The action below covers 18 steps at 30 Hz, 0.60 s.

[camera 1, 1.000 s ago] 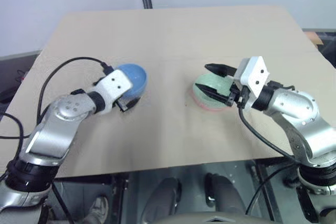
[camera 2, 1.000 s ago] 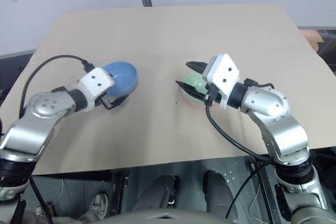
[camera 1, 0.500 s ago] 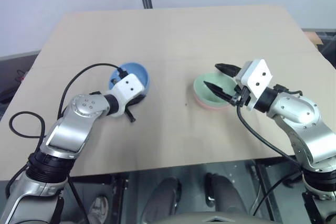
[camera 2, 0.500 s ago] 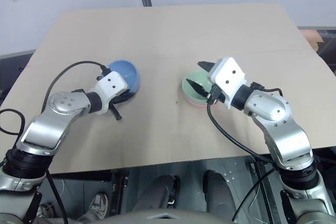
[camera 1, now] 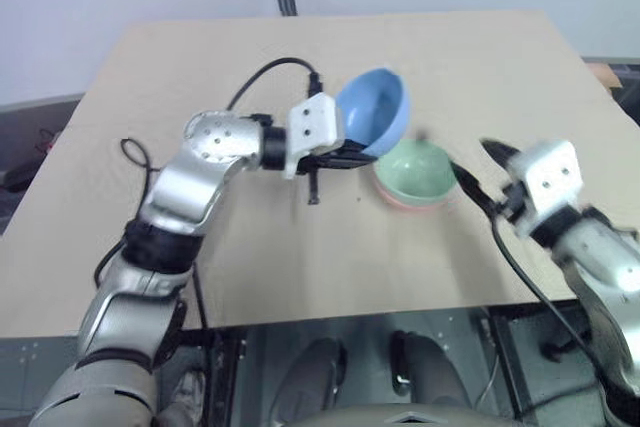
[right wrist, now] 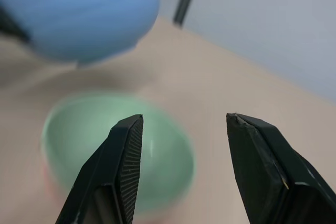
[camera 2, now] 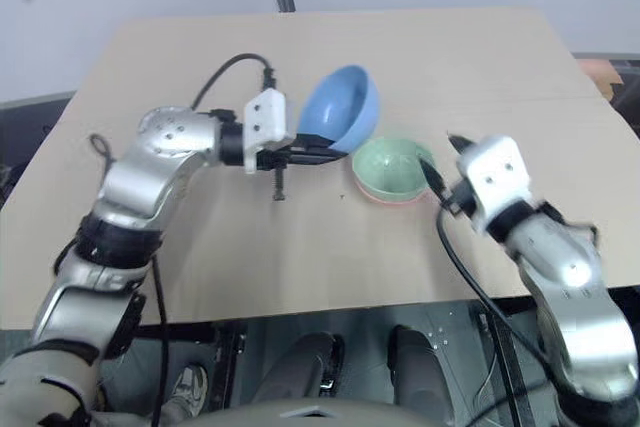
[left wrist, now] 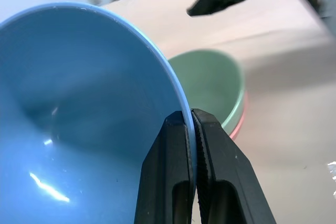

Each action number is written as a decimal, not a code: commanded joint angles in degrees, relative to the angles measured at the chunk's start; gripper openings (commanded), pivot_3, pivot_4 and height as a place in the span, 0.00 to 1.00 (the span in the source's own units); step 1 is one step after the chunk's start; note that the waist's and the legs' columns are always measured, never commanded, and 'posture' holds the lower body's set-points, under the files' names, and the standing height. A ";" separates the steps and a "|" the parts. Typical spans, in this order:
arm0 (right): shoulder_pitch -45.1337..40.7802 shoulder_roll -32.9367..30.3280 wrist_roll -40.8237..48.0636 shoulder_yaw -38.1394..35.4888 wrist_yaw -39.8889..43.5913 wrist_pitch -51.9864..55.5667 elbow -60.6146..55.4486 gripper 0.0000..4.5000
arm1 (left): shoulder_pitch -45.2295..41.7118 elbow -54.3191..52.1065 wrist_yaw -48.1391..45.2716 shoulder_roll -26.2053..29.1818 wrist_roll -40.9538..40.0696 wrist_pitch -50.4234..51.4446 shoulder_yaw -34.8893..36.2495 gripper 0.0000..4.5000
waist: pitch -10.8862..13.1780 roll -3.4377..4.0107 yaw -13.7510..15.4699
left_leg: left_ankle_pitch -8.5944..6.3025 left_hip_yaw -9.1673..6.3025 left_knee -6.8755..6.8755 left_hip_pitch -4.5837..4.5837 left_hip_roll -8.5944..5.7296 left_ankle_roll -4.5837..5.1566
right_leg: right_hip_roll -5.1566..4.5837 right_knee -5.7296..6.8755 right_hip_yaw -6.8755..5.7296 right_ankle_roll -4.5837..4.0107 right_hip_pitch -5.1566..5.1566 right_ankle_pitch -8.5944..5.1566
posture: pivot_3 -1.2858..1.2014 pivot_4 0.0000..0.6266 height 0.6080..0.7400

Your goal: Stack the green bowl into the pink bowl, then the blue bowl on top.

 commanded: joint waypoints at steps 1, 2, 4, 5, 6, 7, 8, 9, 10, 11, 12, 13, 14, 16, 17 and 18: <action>9.55 -1.18 4.81 -6.72 1.18 -1.76 -6.72 0.59 | -5.00 7.11 -4.82 -2.57 1.79 -7.14 -1.55 0.01 | 0.00 0.00 -0.19 | 0.00 0.09 0.00 0.01 0.00 0.01 | 0.00 0.00 0.00 0.00 -0.02 0.00 | 0.52 0.24 1.00; 12.70 -1.52 6.48 -8.05 1.11 -3.76 -6.83 0.59 | -6.14 9.37 -6.16 -3.37 2.03 -8.67 -1.87 0.01 | 0.00 0.00 -0.33 | 0.00 0.14 0.01 0.05 -0.02 0.02 | 0.00 0.00 0.01 0.02 0.02 -0.01 | 0.52 0.24 1.00; 20.21 -1.61 10.68 -11.49 0.42 -9.21 -6.83 0.71 | -9.44 15.56 -10.08 -5.84 2.39 -12.87 -2.66 0.00 | 0.00 0.00 -0.37 | -0.01 0.26 0.03 0.10 0.00 0.05 | 0.03 0.00 0.09 0.13 0.06 0.04 | 0.52 0.24 1.00; 23.32 -1.77 12.70 -12.74 -0.06 -11.54 -6.83 0.79 | -10.66 17.92 -11.46 -6.79 2.76 -14.74 -2.97 0.00 | 0.00 -0.01 -0.27 | -0.01 0.27 0.04 0.14 0.01 0.06 | 0.02 0.01 0.08 0.17 0.10 0.04 | 0.52 0.24 1.00; 25.83 -2.18 14.59 -13.48 -0.61 -13.53 -6.83 0.87 | -11.60 19.92 -12.73 -7.53 3.10 -16.49 -3.21 0.00 | 0.00 -0.01 -0.28 | -0.03 0.26 0.06 0.16 0.02 0.10 | 0.03 0.00 0.05 0.32 0.18 -0.04 | 0.52 0.24 1.00; 27.31 -2.88 15.97 -13.66 -1.39 -14.84 -6.83 0.97 | -12.18 21.47 -13.61 -8.01 3.42 -17.85 -3.20 0.00 | 0.00 -0.01 -0.49 | -0.11 0.27 0.08 0.25 0.07 0.24 | 0.07 0.00 0.05 0.39 0.26 -0.06 | 0.52 0.24 1.00; 29.08 -3.39 17.23 -13.72 -2.36 -16.84 -6.83 0.99 | -12.90 23.07 -14.61 -8.55 3.76 -19.15 -3.29 0.00 | -0.01 -0.02 -0.66 | -0.15 0.33 0.09 0.35 0.12 0.31 | 0.10 0.00 0.10 0.41 0.32 -0.06 | 0.52 0.24 1.00; 31.19 -3.98 18.25 -13.74 -3.22 -19.18 -6.83 0.99 | -13.69 24.62 -15.33 -9.13 4.22 -20.48 -3.40 0.00 | -0.01 -0.02 -0.76 | -0.16 0.39 0.11 0.36 0.15 0.31 | 0.15 0.00 0.15 0.45 0.32 -0.04 | 0.52 0.24 1.00; 33.22 -4.55 18.90 -13.52 -3.94 -21.58 -6.83 0.99 | -14.46 26.13 -16.04 -9.61 4.79 -21.82 -3.53 0.00 | -0.01 -0.01 -0.67 | -0.16 0.39 0.11 0.36 0.16 0.32 | 0.17 0.00 0.16 0.47 0.32 -0.03 | 0.52 0.24 1.00; 34.79 -5.11 19.03 -13.25 -4.94 -23.66 -6.83 0.99 | -15.15 27.62 -16.59 -10.06 5.42 -23.09 -3.59 0.00 | -0.01 -0.02 -0.65 | -0.16 0.40 0.13 0.35 0.18 0.32 | 0.19 0.01 0.17 0.48 0.32 -0.03 | 0.52 0.24 1.00; 35.76 -5.40 17.51 -13.22 -6.41 -25.41 -6.83 0.99 | -15.85 29.30 -17.00 -10.52 6.15 -24.38 -3.66 0.00 | -0.01 -0.03 -0.56 | -0.16 0.40 0.14 0.35 0.19 0.32 | 0.20 0.01 0.17 0.48 0.32 -0.03 | 0.52 0.24 1.00; 36.70 -5.82 16.73 -13.15 -7.78 -26.78 -6.83 0.99 | -16.45 30.83 -17.32 -10.91 6.89 -25.51 -3.77 0.00 | -0.02 -0.04 -0.51 | -0.16 0.38 0.15 0.33 0.21 0.32 | 0.23 0.00 0.15 0.48 0.32 -0.03 | 0.52 0.24 1.00; 37.73 -6.68 16.77 -12.78 -8.38 -28.33 -6.83 0.99 | -16.96 32.49 -17.77 -11.26 7.77 -26.95 -4.01 0.00 | -0.02 -0.04 -0.54 | -0.17 0.40 0.15 0.33 0.21 0.33 | 0.30 0.00 0.17 0.48 0.32 -0.03 | 0.52 0.24 1.00; 38.72 -7.88 17.15 -12.25 -9.88 -30.28 -6.83 0.99 | -17.55 34.93 -18.98 -11.85 8.80 -29.13 -4.34 0.00 | -0.02 -0.06 -0.41 | -0.18 0.45 0.18 0.32 0.21 0.36 | 0.34 -0.01 0.22 0.49 0.32 -0.03 | 0.52 0.24 1.00; 38.85 -8.36 17.25 -12.03 -10.85 -30.88 -6.83 0.99 | -17.71 35.82 -20.10 -12.16 8.91 -29.48 -4.56 0.00 | -0.03 -0.07 -0.37 | -0.19 0.45 0.20 0.30 0.21 0.36 | 0.41 -0.03 0.22 0.50 0.32 -0.02 | 0.52 0.24 1.00; 39.01 -8.86 17.23 -11.92 -11.66 -31.26 -6.83 0.99 | -17.69 36.18 -21.19 -12.46 8.76 -29.96 -4.68 0.00 | -0.03 -0.07 -0.32 | -0.19 0.45 0.20 0.30 0.21 0.37 | 0.41 -0.04 0.21 0.50 0.32 -0.02 | 0.52 0.24 1.00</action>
